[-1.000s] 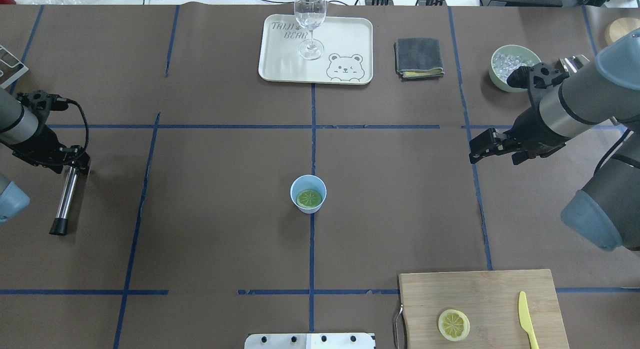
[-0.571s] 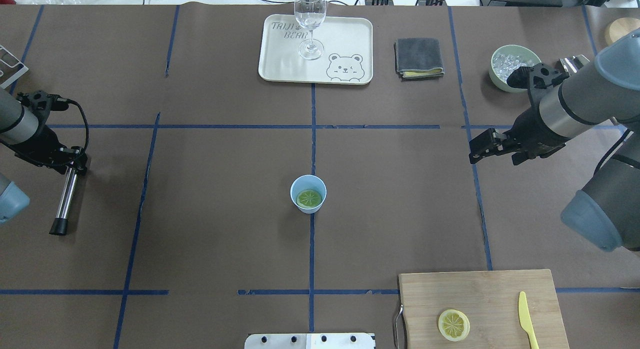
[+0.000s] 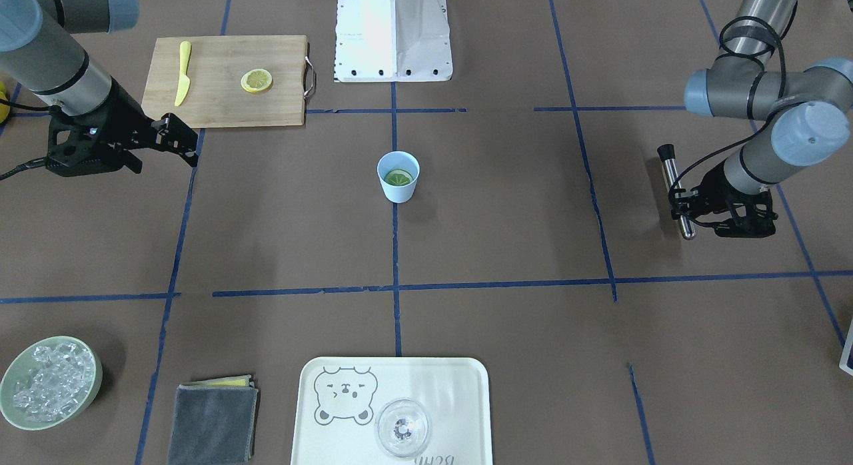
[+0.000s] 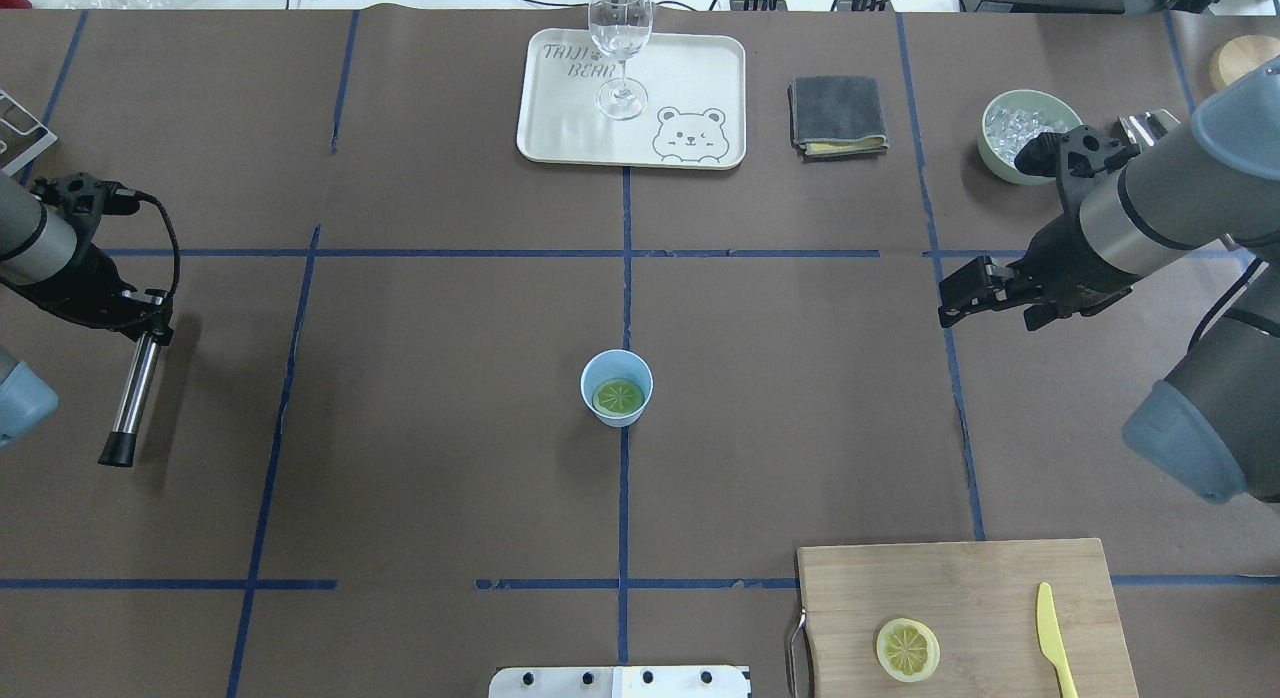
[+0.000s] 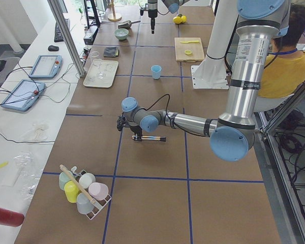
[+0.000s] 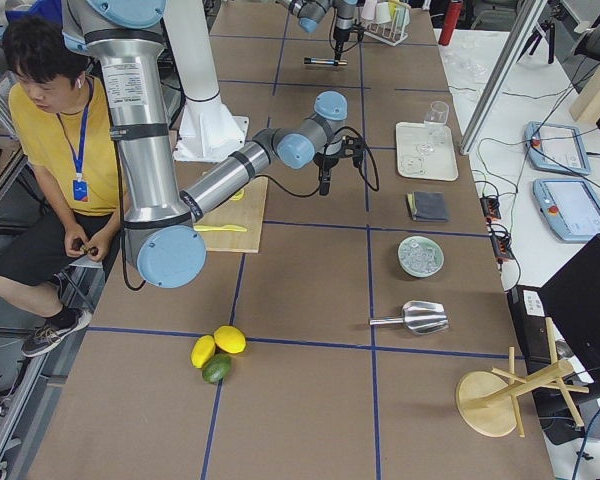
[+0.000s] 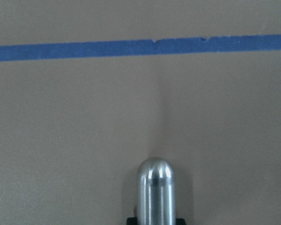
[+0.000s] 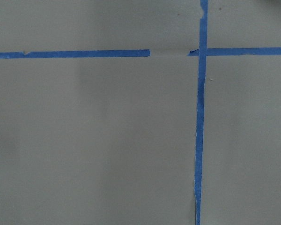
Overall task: Squeeze lemon into cup
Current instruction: 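Grasp the steel muddler with the left gripper, then lift the muddler with the left gripper and carry it over the cup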
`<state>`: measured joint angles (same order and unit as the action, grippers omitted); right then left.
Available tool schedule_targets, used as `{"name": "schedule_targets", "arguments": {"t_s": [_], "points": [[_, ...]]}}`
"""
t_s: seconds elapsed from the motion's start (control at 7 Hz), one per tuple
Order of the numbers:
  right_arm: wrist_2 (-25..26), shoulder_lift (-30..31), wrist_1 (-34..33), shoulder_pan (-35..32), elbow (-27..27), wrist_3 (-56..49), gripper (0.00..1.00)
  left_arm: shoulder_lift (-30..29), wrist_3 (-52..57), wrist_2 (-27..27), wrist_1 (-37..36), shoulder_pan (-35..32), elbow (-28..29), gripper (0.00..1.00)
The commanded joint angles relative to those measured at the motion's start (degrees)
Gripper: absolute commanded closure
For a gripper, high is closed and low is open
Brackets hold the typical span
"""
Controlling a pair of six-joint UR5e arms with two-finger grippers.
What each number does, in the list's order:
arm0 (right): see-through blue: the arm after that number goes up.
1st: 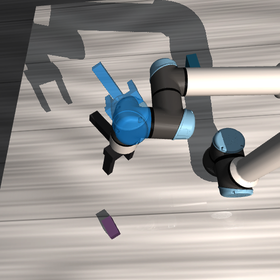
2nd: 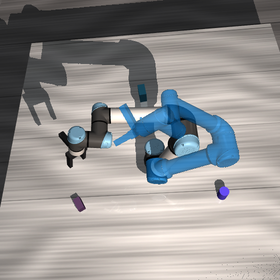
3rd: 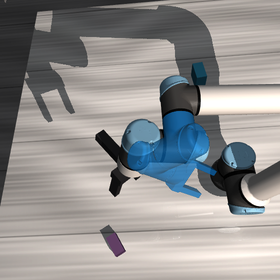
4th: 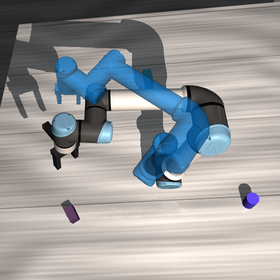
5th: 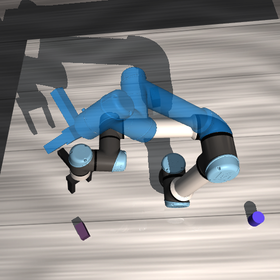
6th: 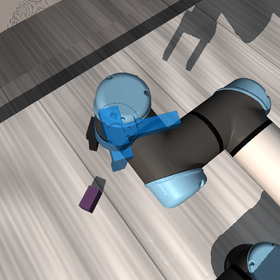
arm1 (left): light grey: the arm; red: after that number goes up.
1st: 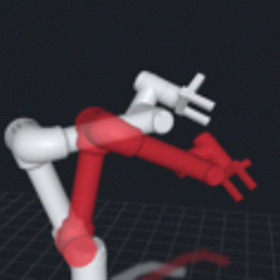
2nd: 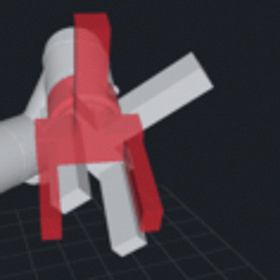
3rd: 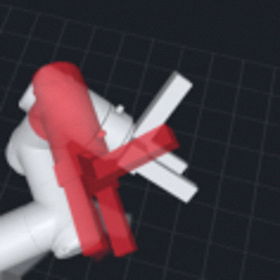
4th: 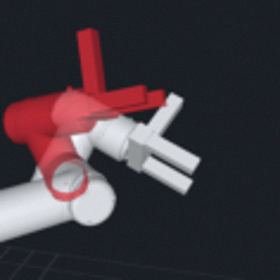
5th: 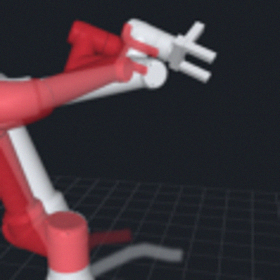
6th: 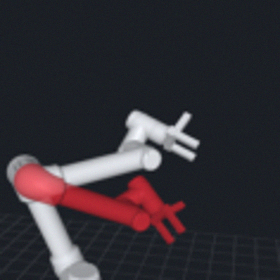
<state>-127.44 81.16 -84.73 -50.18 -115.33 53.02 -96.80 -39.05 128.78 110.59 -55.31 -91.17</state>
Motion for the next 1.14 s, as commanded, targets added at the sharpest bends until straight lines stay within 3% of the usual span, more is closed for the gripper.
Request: {"name": "schedule_targets", "arguments": {"t_s": [0.0, 0.29, 0.57, 0.71, 0.86, 1.0], "points": [[0.2, 0.0, 0.0, 0.0, -0.2, 0.1, 0.00, -0.6, 0.0, -0.4, -1.1, 0.0, -10.7, 1.00], [0.5, -0.1, 0.0, -0.1, -0.2, -0.1, 0.00, -4.2, -0.2, -5.5, -0.6, 0.1, -19.8, 1.00], [0.4, 0.1, 0.0, -0.1, 0.1, -0.4, 0.00, -10.5, -0.7, -12.2, -1.3, 4.7, -22.5, 1.00], [0.4, 0.2, -0.1, -0.1, 0.4, -0.5, 0.00, -13.9, -0.7, -19.7, -1.3, 9.6, -22.6, 1.00], [0.3, 0.2, -0.1, -0.2, 0.4, -0.6, 0.00, -17.6, -0.8, -30.9, -1.2, 15.4, -23.0, 1.00], [0.3, 0.4, -0.1, -0.2, 0.5, -0.4, 0.00, -21.4, -0.1, -32.1, -0.7, 17.8, -22.5, 1.00]]}}
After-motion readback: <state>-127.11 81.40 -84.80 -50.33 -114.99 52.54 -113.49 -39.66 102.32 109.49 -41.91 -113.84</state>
